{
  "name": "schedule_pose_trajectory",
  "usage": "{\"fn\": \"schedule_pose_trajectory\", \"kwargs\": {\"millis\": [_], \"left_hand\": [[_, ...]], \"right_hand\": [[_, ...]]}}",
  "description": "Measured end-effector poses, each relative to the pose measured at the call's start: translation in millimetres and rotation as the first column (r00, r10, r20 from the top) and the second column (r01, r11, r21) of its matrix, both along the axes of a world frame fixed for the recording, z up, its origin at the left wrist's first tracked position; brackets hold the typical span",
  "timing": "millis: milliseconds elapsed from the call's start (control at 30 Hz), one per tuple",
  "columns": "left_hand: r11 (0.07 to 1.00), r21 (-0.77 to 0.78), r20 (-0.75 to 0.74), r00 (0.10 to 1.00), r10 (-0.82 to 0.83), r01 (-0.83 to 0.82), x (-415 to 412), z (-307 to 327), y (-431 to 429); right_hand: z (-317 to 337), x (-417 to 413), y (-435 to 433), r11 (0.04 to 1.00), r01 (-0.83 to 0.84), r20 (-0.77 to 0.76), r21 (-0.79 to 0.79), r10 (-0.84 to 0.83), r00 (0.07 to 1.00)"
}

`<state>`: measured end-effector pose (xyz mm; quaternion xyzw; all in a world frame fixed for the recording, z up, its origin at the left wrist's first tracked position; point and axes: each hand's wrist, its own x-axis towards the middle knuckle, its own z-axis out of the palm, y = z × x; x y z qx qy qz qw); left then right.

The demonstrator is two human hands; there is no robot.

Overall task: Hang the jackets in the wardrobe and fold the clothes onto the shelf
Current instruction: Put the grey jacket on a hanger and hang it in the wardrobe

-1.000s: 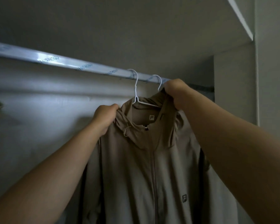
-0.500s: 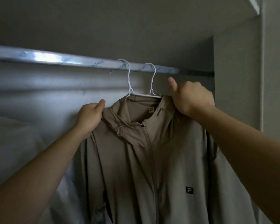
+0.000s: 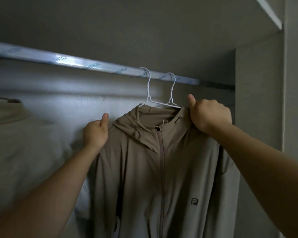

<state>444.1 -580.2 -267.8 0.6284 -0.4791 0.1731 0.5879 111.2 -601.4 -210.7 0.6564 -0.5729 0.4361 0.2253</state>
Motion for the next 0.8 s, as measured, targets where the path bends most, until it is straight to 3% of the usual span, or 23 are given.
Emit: {"fn": "schedule_pose_trajectory", "kwargs": {"millis": [133,233,400,467,633,800], "left_hand": [[0.998,-0.055,0.007,1.0,0.007,-0.007,0,-10,4],[0.997,-0.078,-0.027,1.0,-0.005,0.003,-1,-17,4],[0.993,-0.035,-0.391,0.913,-0.116,0.111,8,-42,1],[0.989,-0.025,-0.444,0.885,-0.142,0.146,9,-39,-1],[0.982,0.12,-0.37,0.925,-0.091,0.144,16,5,4],[0.915,0.221,-0.407,0.884,-0.228,0.338,-10,46,13]], "right_hand": [[12,34,4,0.994,-0.079,-0.133,-0.08,0.068,0.989],[17,54,4,0.985,-0.162,-0.082,-0.06,0.157,0.984],[16,51,-5,0.992,-0.117,-0.057,-0.041,0.115,0.992],[21,47,-5,0.992,-0.114,-0.044,-0.047,0.112,0.993],[36,29,-12,0.96,-0.274,0.099,0.063,0.267,0.959],[30,21,-16,0.968,-0.24,0.237,0.077,0.216,0.947]]}}
